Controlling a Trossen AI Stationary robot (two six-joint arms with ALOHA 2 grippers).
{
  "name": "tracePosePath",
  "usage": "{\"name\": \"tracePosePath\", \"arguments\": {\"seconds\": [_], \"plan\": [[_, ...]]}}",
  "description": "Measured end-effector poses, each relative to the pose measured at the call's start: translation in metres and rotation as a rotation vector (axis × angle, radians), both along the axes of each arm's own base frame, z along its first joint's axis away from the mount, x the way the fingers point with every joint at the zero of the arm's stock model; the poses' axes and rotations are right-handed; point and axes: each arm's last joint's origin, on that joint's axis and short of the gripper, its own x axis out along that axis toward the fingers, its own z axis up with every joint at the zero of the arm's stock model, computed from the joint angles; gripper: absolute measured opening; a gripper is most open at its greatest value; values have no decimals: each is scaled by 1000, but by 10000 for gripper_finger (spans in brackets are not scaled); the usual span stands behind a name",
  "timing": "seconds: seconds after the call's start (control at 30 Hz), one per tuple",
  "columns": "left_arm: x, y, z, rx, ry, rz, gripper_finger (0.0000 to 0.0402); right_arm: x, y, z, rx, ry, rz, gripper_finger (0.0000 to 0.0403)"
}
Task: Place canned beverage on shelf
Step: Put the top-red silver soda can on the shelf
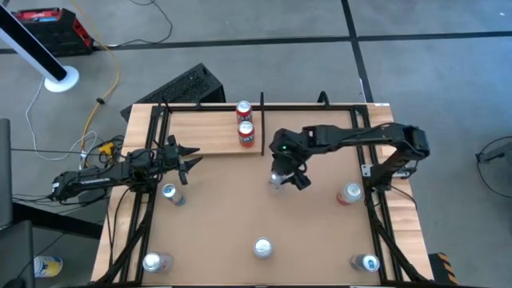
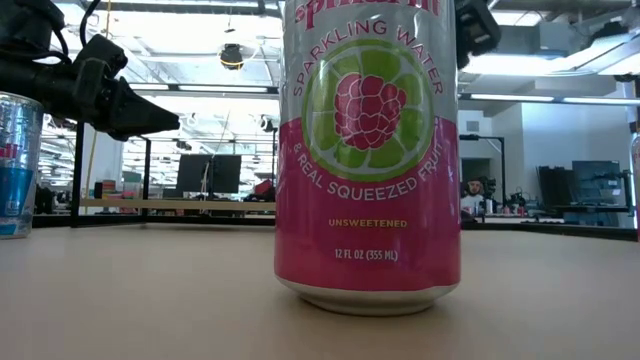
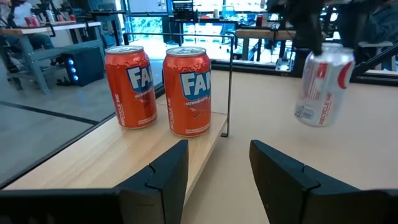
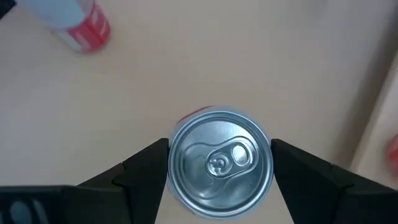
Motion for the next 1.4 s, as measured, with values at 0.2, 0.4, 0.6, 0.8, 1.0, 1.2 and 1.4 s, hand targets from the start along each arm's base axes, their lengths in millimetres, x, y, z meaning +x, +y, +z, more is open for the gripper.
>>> {"name": "tracePosePath", "arguments": {"seconds": [0.2,0.4,0.6,0.8,1.0,1.2,1.4], "plan": [[0,0,0,18,8,0,158,19,0,-1,-32,-146,38,295],[0,0,0,25,11,0,158,41,-8,-25,-64,-171,58,296],[0,0,0,25,11,0,158,50,-13,-40,-64,-165,56,296],[0,0,0,22,10,0,158,53,-14,-41,-72,-175,62,296],[0,0,3,20,-29,9,164,40,-12,-14,-89,-234,57,297],[2,0,18,65,-162,-11,215,2,-17,29,-81,-259,-1,297],[13,-1,29,104,-261,-107,273,-40,-34,46,-11,-184,-157,297]]}}
